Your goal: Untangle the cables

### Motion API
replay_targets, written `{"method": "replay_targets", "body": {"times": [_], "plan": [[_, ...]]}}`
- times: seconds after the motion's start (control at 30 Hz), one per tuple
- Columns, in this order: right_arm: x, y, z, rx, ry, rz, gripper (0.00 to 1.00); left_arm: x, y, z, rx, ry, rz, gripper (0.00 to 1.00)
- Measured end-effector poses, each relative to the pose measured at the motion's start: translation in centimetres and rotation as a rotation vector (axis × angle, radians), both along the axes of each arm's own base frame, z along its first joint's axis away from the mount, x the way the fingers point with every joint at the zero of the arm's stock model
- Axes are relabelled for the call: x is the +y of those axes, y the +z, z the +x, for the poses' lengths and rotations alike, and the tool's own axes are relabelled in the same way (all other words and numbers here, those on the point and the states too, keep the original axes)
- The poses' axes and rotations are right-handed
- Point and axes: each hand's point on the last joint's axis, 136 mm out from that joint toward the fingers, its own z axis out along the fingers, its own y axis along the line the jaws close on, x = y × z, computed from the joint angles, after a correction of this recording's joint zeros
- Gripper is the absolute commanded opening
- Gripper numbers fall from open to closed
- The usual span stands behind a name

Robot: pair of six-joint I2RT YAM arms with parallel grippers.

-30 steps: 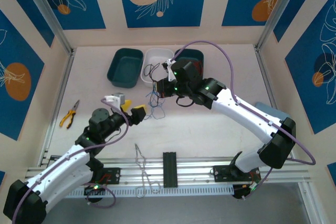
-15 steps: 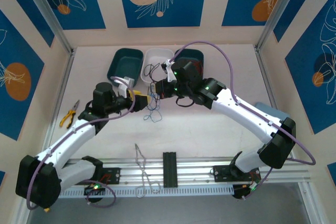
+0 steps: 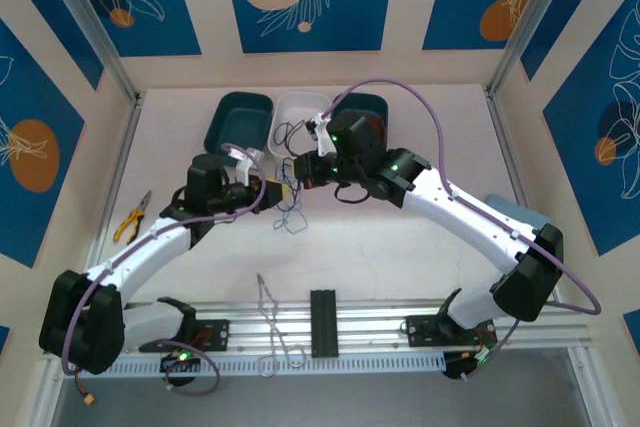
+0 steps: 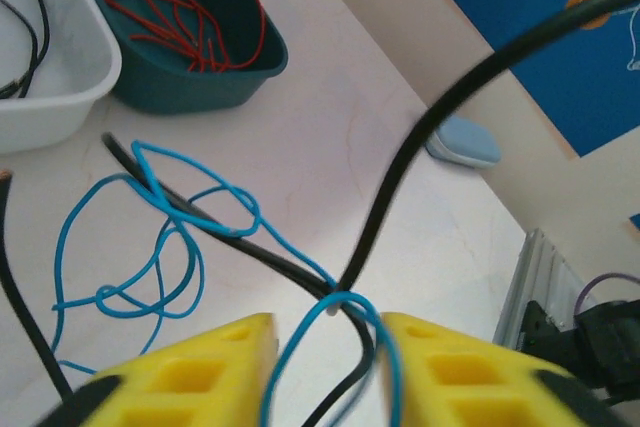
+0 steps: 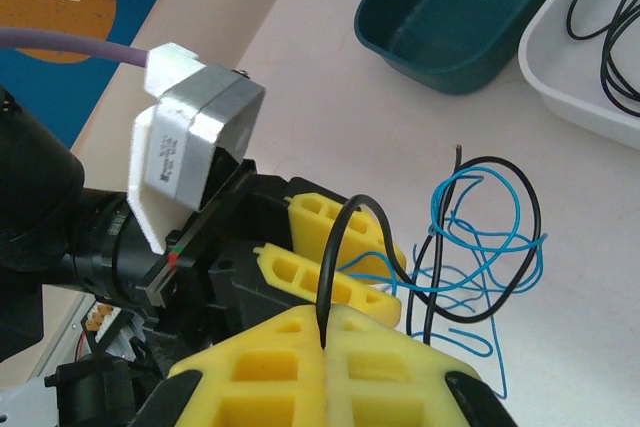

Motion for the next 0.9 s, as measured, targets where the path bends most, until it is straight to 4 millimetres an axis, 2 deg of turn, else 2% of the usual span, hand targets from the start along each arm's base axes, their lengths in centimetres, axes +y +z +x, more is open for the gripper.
{"method": "replay_targets", "body": {"times": [0.1, 0.3, 0.5, 0.7, 0.9], "plan": [[-0.4, 0.0, 0.4, -0.001, -0.018, -0.002, 0.00, 0.2, 0.2, 0.2, -0.007, 0.014, -0.004, 0.08], [-2.5, -0.3, 1.8, 0.006, -0.099, -0.014, 0.00, 1.2, -1.1, -0.1, 0.011, 0.060, 0.017, 0.04], [-7.0, 0.9, 3.0, -0.011, -0.242, -0.001, 0.00, 2.8, -2.7, -0.4, 0.038, 0.130, 0.053, 0.00], [-11.8, 2.5, 2.8, -0.045, -0.365, 0.027, 0.00, 4.4, -4.9, -0.6, 0.091, 0.208, 0.109, 0.00], [-14.4, 5.2, 1.8, -0.097, -0.411, 0.077, 0.00, 5.6, -6.4, -0.5, 0.128, 0.264, 0.155, 0.00]]}}
